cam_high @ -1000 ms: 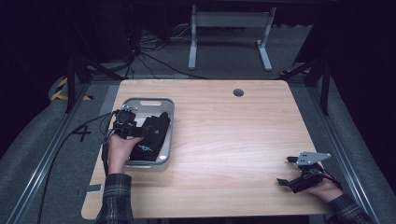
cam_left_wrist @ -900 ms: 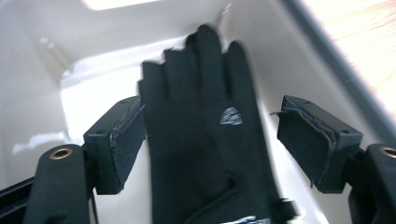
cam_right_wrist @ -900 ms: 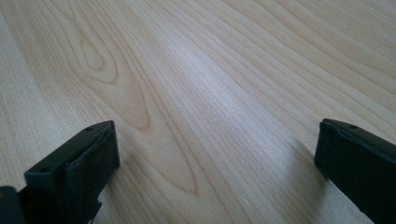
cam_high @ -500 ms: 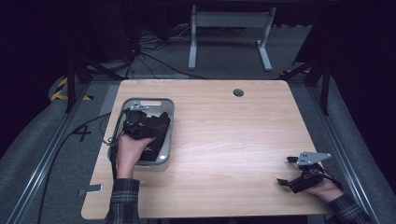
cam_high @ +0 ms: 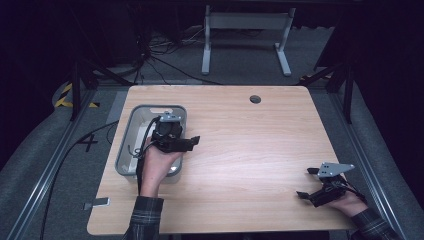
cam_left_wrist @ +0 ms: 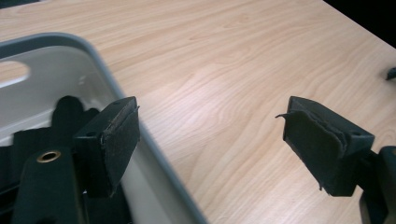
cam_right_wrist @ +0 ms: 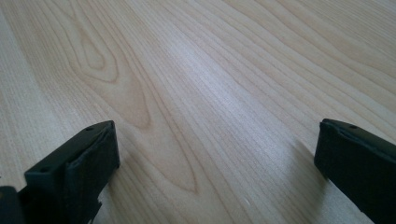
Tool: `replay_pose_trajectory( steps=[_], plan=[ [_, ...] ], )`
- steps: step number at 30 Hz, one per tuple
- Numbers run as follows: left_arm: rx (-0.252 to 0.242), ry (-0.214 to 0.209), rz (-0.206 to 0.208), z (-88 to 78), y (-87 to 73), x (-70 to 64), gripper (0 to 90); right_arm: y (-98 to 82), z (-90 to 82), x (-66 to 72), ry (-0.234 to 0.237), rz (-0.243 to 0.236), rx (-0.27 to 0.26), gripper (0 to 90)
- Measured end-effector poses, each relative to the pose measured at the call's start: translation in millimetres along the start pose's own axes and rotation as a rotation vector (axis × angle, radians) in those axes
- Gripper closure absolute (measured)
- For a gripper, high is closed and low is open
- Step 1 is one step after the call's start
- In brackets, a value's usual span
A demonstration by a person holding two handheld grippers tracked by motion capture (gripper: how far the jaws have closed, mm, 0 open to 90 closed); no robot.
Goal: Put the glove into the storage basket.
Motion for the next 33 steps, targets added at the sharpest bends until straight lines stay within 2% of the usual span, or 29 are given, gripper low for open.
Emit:
replay_pose_trajectory(
  steps=[7, 11, 18, 19, 25, 33],
  plan=[
    [0.009, -0.051, 0.049, 15.7, -0.7, -30.9, 19.6, 0.0, 0.0, 0.0, -0.001, 0.0, 0.0, 0.4],
    [0.023, -0.099, 0.089, 28.5, -4.1, -52.6, 19.6, -0.1, -0.1, 0.1, -0.001, 0.002, 0.0, 0.4],
    [0.031, -0.139, 0.145, 47.7, -15.6, -84.7, 19.7, -0.1, -0.1, 0.1, -0.002, 0.001, 0.0, 0.4],
    [0.031, -0.139, 0.145, 47.7, -15.6, -84.7, 19.6, -0.1, -0.1, 0.1, -0.002, 0.001, 0.0, 0.4],
    [0.046, -0.175, 0.17, 62.0, -35.3, -106.9, 19.5, -0.1, -0.1, 0.1, -0.001, 0.002, 0.0, 0.4],
    [0.069, -0.205, 0.175, 75.9, -66.6, -122.3, 18.1, -0.1, -0.1, 0.1, -0.001, 0.002, 0.0, 0.4]
  ],
)
Point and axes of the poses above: each handheld gripper's, and its own axes: z roughly forward along the jaws, y roughly out of its top, x roughly to its left, the point moved 6 cm from there along z, roughly forward along the jaws
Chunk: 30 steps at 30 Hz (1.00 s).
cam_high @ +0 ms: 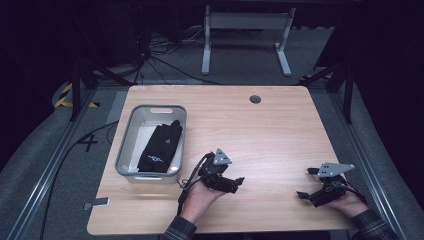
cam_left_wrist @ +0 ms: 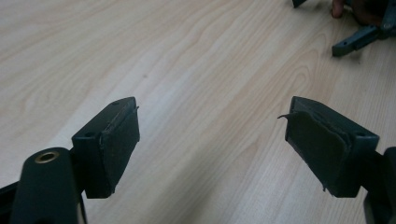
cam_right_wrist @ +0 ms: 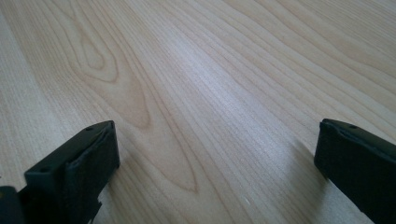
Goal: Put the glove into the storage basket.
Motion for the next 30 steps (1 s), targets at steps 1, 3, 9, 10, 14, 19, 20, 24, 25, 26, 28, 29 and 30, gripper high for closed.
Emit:
replay_pose_trajectory(
  steps=[1, 3, 9, 10, 14, 19, 20, 24, 25, 26, 28, 29, 30],
  plan=[
    [0.003, -0.003, -0.001, 1.9, -2.4, -1.3, 17.9, 0.0, 0.0, 0.0, 0.0, 0.0, 0.0, 0.4],
    [0.023, -0.007, 0.006, 6.2, -8.2, -4.2, 16.9, 0.0, 0.0, 0.0, 0.0, 0.0, 0.0, 0.4],
    [0.069, 0.006, 0.043, 16.2, -18.3, -11.2, 15.5, 0.0, 0.0, 0.0, 0.0, 0.0, 0.0, 0.4],
    [0.076, 0.007, 0.049, 17.9, -19.5, -11.9, 15.5, 0.0, 0.0, 0.0, 0.0, 0.0, 0.0, 0.4],
    [0.111, 0.021, 0.085, 24.0, -23.9, -14.9, 14.8, 0.0, 0.0, -0.1, 0.0, 0.0, 0.0, 0.4],
    [0.128, 0.025, 0.107, 26.9, -26.7, -16.1, 14.4, 0.0, 0.0, 0.0, 0.0, 0.0, 0.0, 0.4],
    [0.128, 0.027, 0.11, 27.5, -27.1, -16.3, 14.2, 0.0, 0.0, -0.1, -0.001, -0.001, -0.001, 0.4],
    [0.151, 0.03, 0.124, 31.6, -30.8, -16.8, 12.0, 0.0, 0.0, 0.0, 0.0, 0.0, 0.0, 0.4],
    [0.156, 0.029, 0.129, 33.5, -31.9, -16.9, 11.6, 0.0, 0.0, 0.0, 0.0, 0.0, 0.0, 0.4],
    [0.161, 0.03, 0.136, 33.7, -32.2, -16.9, 10.7, 0.0, 0.0, 0.0, 0.0, 0.0, 0.0, 0.4],
    [0.159, 0.033, 0.141, 34.4, -32.3, -17.2, 10.2, 0.0, 0.0, 0.0, 0.0, 0.0, 0.0, 0.4],
    [0.16, 0.036, 0.146, 34.6, -32.6, -16.9, 10.0, 0.0, 0.0, 0.0, 0.0, 0.0, 0.0, 0.4],
    [0.161, 0.04, 0.154, 35.2, -33.1, -16.6, 9.2, 0.0, 0.0, 0.0, 0.0, 0.0, 0.0, 0.4]
  ],
)
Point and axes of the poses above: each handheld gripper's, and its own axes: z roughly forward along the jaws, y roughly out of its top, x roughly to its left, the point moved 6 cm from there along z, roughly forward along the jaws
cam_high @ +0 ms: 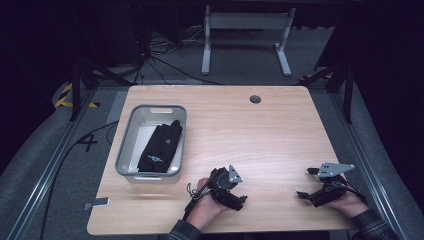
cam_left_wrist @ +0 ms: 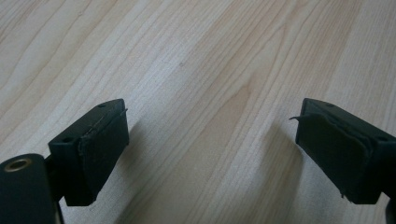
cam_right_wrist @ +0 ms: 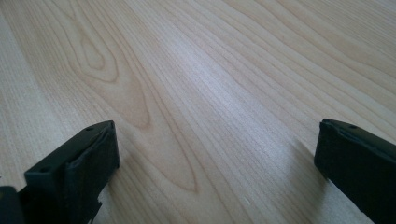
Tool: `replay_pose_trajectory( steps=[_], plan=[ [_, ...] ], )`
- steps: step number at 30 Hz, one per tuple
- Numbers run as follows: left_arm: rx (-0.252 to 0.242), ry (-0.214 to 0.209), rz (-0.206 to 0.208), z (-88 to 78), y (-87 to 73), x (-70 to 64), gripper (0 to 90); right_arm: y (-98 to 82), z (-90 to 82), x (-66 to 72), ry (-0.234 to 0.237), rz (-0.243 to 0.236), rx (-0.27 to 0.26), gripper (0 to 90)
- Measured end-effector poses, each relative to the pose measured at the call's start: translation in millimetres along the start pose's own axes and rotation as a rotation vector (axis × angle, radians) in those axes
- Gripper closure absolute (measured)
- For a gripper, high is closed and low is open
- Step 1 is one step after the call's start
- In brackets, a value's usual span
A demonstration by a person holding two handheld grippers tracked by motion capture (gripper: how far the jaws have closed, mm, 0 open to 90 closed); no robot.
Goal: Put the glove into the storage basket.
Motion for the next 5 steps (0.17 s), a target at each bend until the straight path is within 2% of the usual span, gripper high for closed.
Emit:
replay_pose_trajectory(
  steps=[2, 5],
  plan=[
    [-0.004, 0.006, 0.016, 1.7, -0.9, -0.2, 6.9, 0.0, 0.0, 0.0, 0.0, 0.0, 0.0, 0.4],
    [-0.023, 0.002, 0.02, 4.7, -1.8, -0.2, 1.5, 0.0, 0.0, 0.1, 0.0, 0.001, 0.0, 0.4]
  ],
)
Point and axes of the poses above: each handheld gripper's, and its own axes: z roughly forward along the jaws, y roughly out of its top, x roughly to its left, the point moved 6 cm from there along z, roughly forward along the jaws
